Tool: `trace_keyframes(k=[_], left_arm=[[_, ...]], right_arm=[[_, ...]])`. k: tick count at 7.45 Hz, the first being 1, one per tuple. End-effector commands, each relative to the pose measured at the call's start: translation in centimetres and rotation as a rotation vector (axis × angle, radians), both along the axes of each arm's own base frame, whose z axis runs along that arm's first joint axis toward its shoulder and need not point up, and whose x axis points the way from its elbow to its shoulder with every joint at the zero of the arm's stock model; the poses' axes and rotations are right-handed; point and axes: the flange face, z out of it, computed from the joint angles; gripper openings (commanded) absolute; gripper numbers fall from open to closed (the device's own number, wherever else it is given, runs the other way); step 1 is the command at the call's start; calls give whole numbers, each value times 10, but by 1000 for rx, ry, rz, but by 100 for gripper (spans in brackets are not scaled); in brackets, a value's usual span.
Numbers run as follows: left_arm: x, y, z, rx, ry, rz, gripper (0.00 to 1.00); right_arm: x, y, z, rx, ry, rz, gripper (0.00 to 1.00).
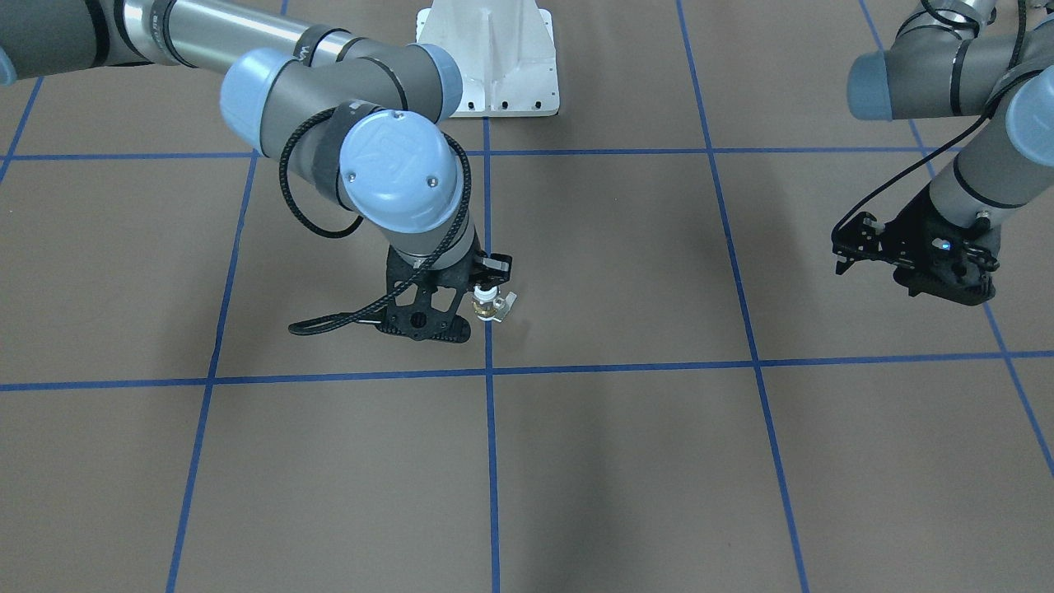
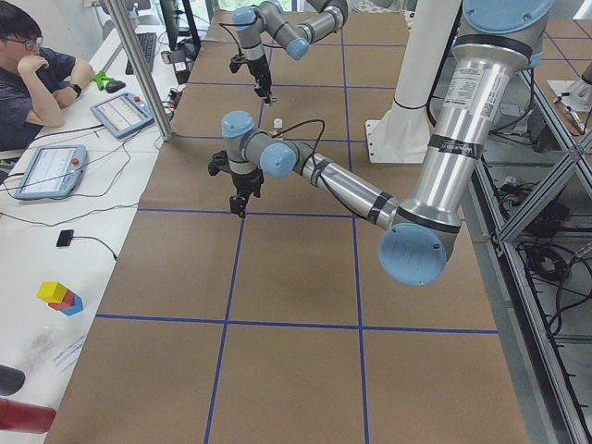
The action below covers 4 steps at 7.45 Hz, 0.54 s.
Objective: Assemble PPR valve and pipe with both arms
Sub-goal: 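Carry the silver pipe with the right gripper above the standing valve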
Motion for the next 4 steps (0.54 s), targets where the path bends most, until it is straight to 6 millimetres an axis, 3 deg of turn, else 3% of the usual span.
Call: trace_keyframes(k=[1, 4], left_arm=[[0, 0, 2, -4, -2, 0, 100], [1, 0, 1, -7, 0, -4, 100]], right_arm=[[-23, 12, -8, 18, 17, -19, 0], [-42, 19, 5, 6, 46, -37, 0]])
